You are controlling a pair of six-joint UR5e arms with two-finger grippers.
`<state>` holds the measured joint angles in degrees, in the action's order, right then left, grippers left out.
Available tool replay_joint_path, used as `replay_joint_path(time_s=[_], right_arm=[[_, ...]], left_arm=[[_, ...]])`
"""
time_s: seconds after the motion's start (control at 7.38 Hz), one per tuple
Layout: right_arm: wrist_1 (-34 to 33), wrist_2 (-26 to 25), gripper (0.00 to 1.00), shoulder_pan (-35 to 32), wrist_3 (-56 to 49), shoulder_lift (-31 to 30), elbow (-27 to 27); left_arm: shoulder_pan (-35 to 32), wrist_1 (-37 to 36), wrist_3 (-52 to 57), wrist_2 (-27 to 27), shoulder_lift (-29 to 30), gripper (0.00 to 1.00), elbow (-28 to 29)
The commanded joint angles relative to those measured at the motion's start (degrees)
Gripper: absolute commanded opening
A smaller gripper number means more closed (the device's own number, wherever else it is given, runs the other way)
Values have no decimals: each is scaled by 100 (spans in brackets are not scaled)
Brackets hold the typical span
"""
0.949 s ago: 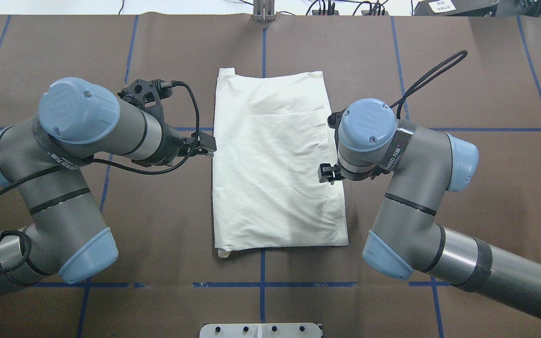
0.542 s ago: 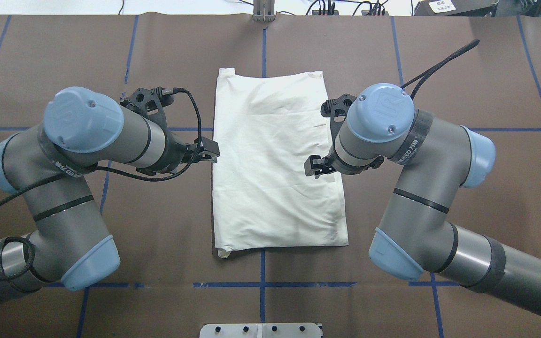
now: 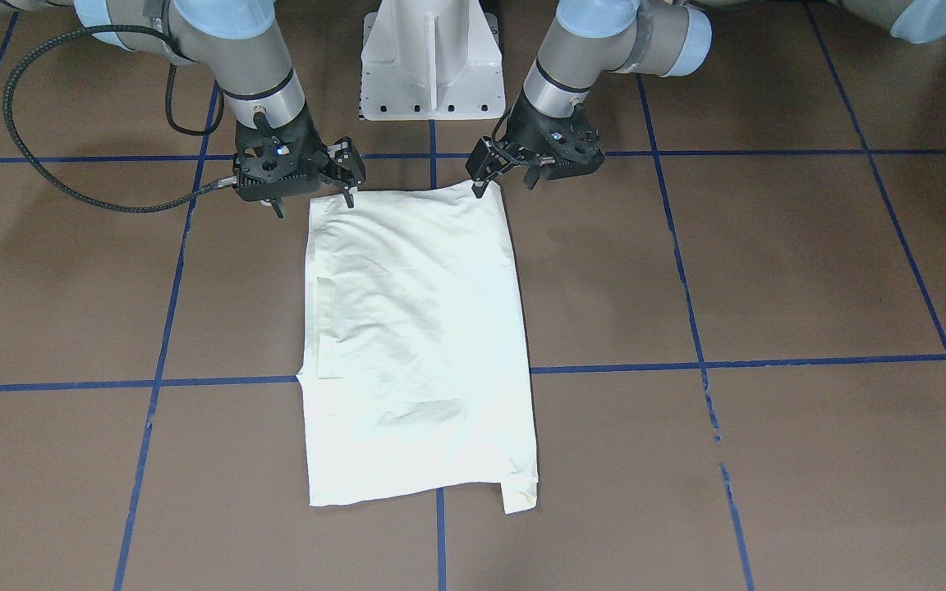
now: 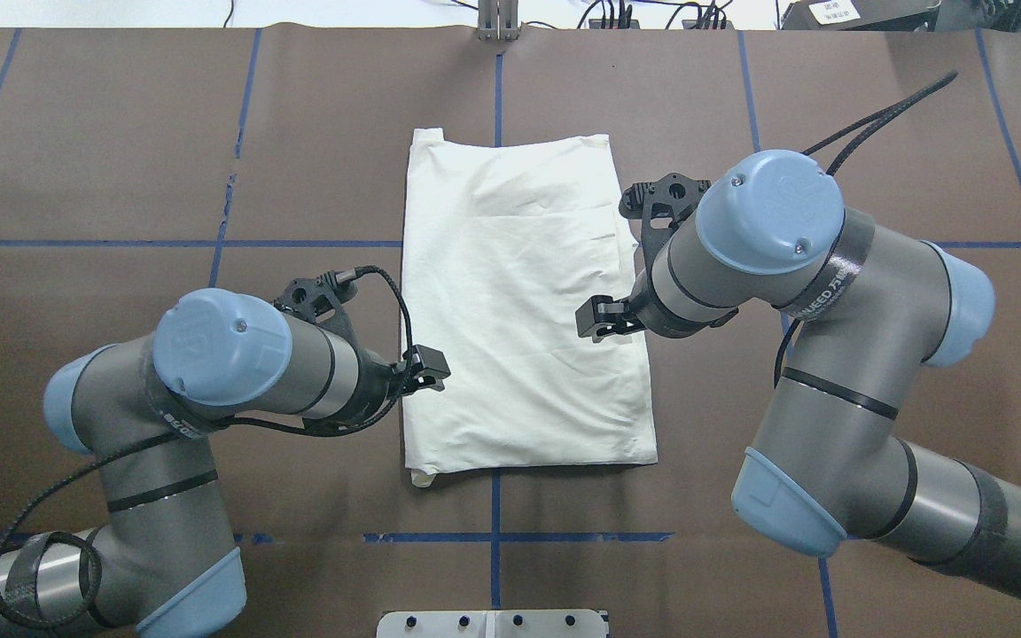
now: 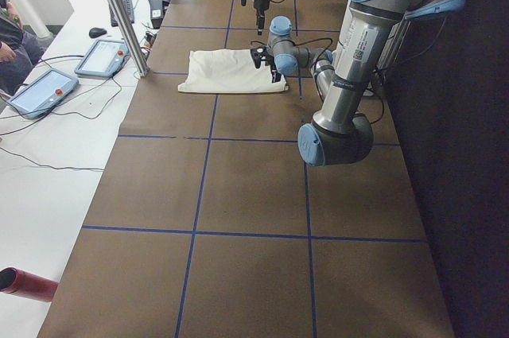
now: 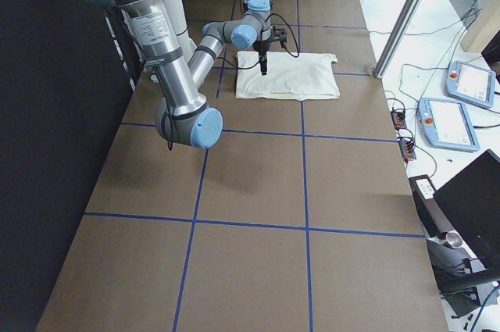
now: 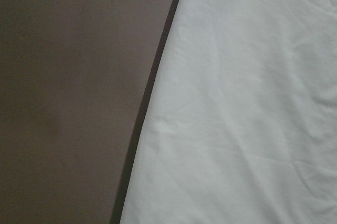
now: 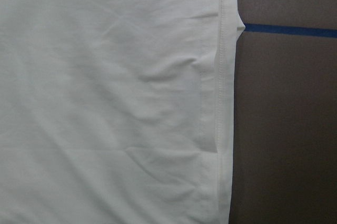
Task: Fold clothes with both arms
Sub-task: 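Move both grippers down along the bundle sides to its edge nearest the robot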
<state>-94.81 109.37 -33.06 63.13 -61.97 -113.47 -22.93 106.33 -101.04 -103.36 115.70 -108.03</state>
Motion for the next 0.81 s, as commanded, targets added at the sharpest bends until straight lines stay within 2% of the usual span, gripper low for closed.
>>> replay_joint_path(time_s=[0.0, 0.27, 0.68], right_arm=[[224, 14, 100, 19, 243, -52, -43], [437, 14, 100, 19, 296, -131, -17], [437, 14, 100, 19, 314, -114, -34]], left_arm=[[411, -216, -512, 359, -3, 98, 194], [552, -498, -662, 387, 84, 91, 238], [553, -491, -707, 405, 277, 81, 571]])
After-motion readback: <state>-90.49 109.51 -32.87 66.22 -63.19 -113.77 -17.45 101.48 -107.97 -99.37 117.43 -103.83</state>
